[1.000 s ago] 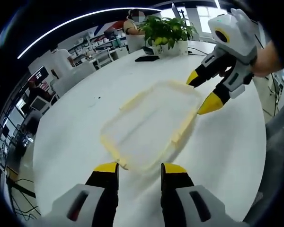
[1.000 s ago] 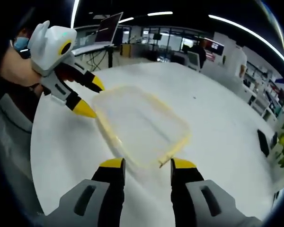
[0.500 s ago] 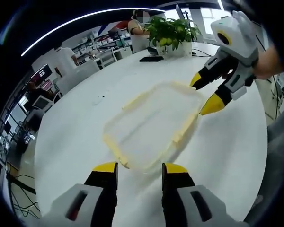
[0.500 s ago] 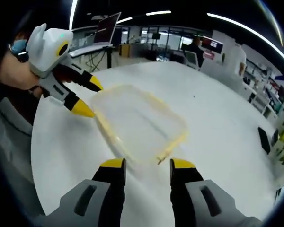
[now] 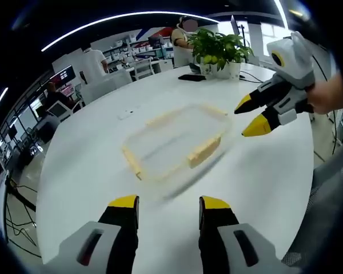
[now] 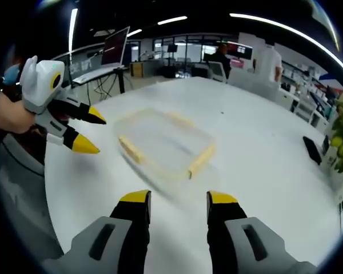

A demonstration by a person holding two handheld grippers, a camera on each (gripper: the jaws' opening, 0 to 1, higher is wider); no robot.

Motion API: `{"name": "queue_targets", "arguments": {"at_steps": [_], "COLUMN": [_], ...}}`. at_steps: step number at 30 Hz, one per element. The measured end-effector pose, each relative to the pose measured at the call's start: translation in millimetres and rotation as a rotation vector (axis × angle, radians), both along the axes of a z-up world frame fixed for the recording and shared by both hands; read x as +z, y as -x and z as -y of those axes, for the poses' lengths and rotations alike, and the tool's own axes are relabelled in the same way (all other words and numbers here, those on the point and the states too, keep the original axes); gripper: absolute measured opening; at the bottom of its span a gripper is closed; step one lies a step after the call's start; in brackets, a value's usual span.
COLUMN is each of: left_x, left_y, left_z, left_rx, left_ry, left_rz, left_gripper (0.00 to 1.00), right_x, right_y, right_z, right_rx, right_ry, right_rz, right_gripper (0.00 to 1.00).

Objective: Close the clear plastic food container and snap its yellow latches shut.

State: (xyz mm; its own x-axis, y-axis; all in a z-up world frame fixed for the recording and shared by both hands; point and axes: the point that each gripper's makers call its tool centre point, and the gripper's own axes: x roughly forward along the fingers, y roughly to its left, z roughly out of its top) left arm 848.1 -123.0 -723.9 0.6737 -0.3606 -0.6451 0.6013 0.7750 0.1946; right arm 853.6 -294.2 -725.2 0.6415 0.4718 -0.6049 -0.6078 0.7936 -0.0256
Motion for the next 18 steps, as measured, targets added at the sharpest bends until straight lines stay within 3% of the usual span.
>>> {"name": "queue_targets", "arguments": {"at_steps": [12, 18], "left_x": [21.1, 34.2], "left_y": [29.6, 48.5], "left_z": [-16, -22], "left_rx": [0.062, 0.096], "left_ry": [0.068, 0.141], "left_rz": [0.014, 0.029], "left_gripper": [0.39, 0.40], "right_x": [21.7, 28.9], "right_y": [24, 39], "right_z": [-3, 2], "right_rx": [-0.025, -0.054], "right_ry": [-0.051, -0.071], "right_rz": [0.035, 0.044], "right_gripper": [0.40, 0.42]}}
